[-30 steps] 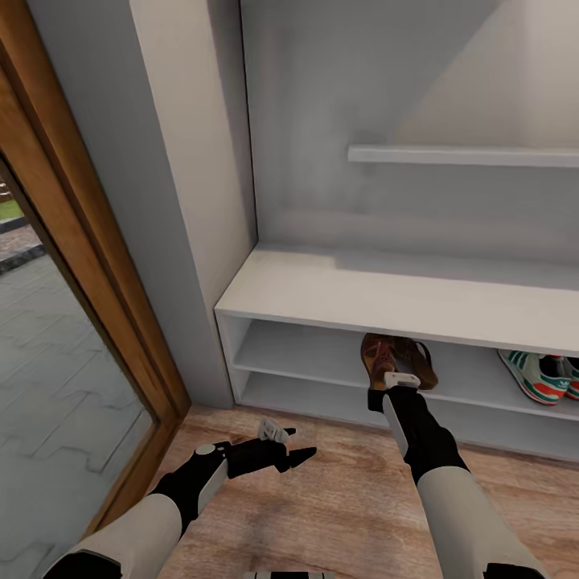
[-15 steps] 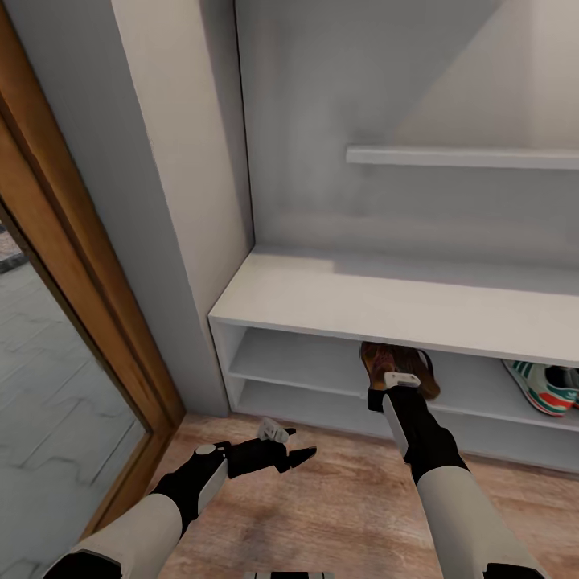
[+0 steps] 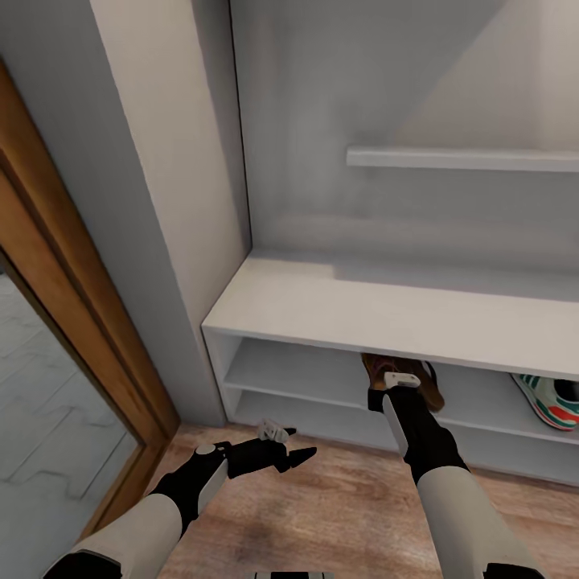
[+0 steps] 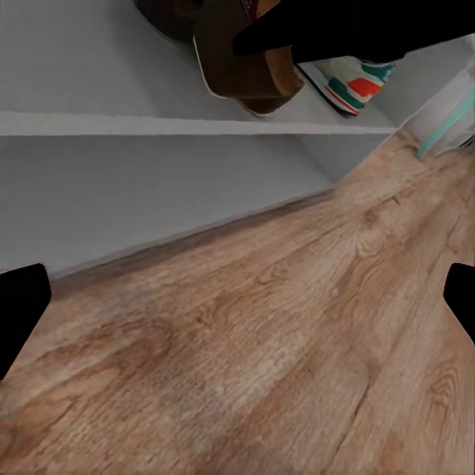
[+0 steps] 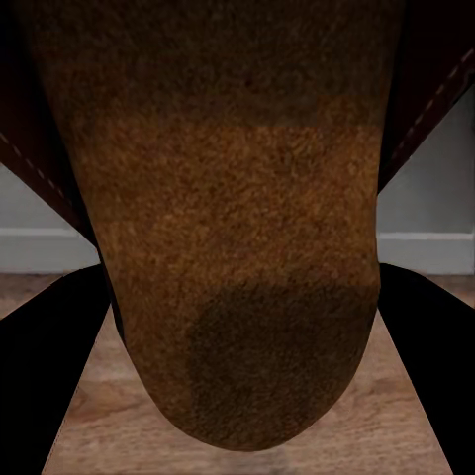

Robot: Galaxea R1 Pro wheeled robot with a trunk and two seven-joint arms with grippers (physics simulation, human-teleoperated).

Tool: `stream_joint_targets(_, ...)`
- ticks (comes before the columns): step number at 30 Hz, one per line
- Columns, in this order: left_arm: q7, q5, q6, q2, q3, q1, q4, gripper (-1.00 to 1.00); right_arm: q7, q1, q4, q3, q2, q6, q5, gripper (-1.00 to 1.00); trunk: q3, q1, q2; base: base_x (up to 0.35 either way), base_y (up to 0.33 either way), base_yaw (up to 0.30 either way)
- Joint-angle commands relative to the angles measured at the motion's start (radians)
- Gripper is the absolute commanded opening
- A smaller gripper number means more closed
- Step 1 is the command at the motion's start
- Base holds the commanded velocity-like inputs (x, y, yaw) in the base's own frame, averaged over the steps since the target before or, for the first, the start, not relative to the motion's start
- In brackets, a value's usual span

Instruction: Pick up the two gym shoes and the two sandals from the corridor floor and place them onto the hallstand (shoe rack) in the corridor, making sure they are on the rack and not on the floor. Arrange them so the two gym shoes are next to each other and the two sandals are next to each other.

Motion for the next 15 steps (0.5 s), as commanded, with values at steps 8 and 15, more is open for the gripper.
stream_joint_targets(8,0.001,0.008,-0.007,0.001,-0.008,-0.001,0.001,1.00,0.000,0.000,-0.001,-0.003,0.001,0.006,0.004,-1.00,-0.001,0.000,0.000,0.020,0.000,0.000)
stream_joint_targets(15,0.001,0.008,-0.007,0.001,-0.008,-0.001,0.001,1.00,0.000,0.000,-0.001,-0.003,0.001,0.006,0.004,-1.00,-0.001,0.000,0.000,0.105,0.000,0.000)
